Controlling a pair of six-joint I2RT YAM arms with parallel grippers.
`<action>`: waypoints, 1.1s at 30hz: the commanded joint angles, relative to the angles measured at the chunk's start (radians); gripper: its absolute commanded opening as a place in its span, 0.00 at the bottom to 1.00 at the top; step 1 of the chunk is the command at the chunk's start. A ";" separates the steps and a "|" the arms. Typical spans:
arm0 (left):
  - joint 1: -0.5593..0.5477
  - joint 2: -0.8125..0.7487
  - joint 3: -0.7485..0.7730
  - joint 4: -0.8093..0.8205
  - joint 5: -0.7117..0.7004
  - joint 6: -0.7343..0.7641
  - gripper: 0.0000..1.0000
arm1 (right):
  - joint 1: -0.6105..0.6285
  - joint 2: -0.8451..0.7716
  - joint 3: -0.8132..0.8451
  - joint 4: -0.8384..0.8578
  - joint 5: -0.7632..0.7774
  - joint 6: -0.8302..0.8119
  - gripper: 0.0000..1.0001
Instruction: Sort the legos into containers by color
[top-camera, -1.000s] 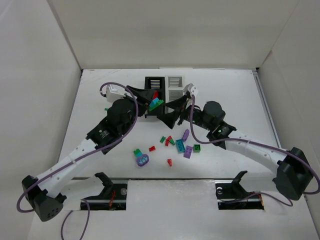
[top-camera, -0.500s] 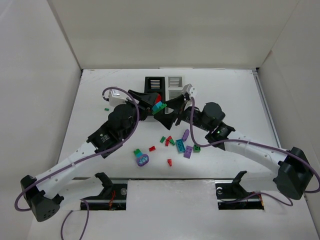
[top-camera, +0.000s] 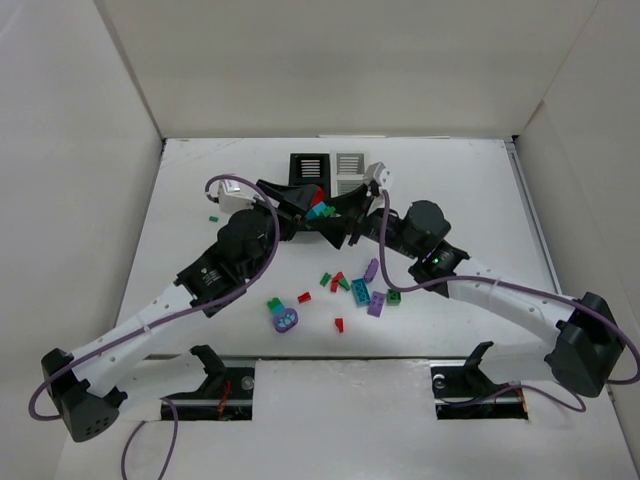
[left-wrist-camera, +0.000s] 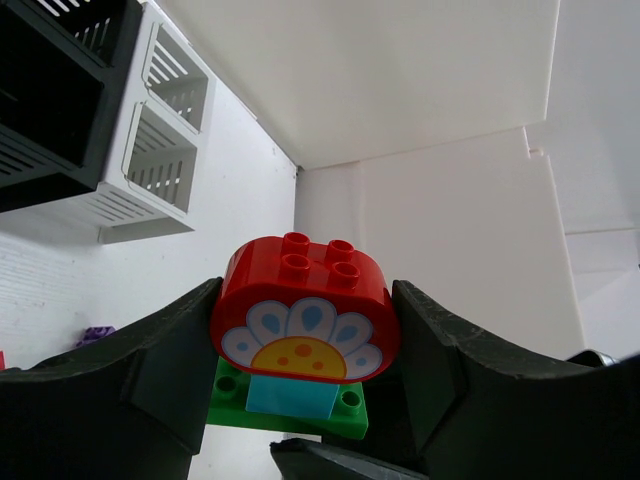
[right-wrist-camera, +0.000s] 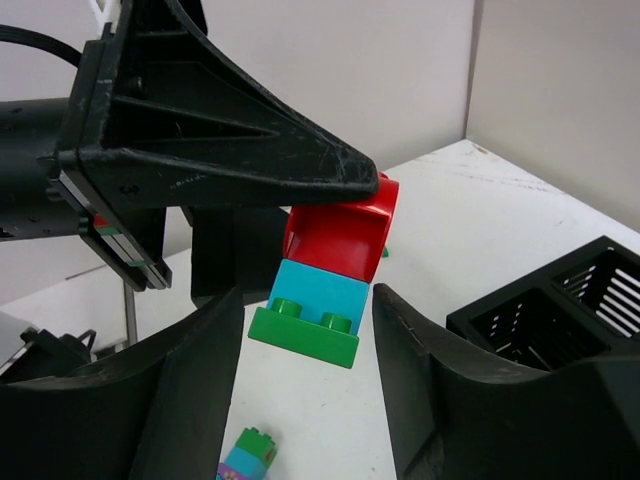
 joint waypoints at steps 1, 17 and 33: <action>-0.005 -0.002 -0.003 0.073 -0.018 -0.006 0.34 | 0.011 0.003 0.057 0.033 -0.010 -0.010 0.59; -0.005 -0.031 -0.003 0.072 -0.071 0.020 0.34 | 0.011 0.012 0.066 -0.042 -0.068 -0.029 0.31; 0.068 0.053 0.088 -0.004 -0.080 0.087 0.34 | -0.008 -0.133 -0.068 -0.244 -0.055 -0.081 0.16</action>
